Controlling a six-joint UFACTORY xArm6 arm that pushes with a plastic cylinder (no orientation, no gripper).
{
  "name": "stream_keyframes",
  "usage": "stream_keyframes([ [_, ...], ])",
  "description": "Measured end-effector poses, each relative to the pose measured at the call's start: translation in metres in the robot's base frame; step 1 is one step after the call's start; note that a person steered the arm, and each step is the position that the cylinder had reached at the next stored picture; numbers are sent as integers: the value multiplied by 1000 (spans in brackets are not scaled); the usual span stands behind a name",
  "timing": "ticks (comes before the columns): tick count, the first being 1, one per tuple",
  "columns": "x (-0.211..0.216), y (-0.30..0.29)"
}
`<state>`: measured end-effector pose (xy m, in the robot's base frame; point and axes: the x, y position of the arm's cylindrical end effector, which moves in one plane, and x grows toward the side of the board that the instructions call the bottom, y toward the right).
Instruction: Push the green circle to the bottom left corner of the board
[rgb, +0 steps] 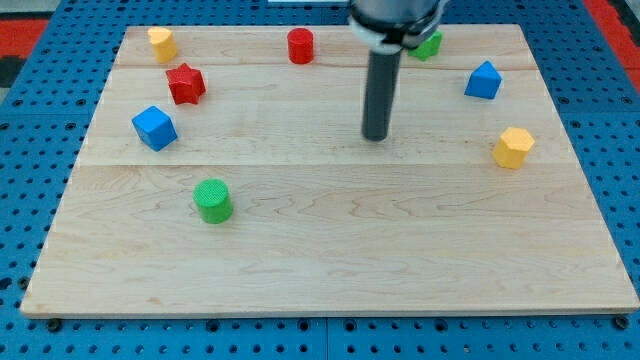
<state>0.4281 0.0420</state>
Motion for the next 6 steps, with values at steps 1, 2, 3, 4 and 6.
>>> stream_keyframes([
  [1, 93, -56],
  [2, 62, -78],
  [3, 60, -99],
  [4, 60, -177],
  [6, 20, -159],
])
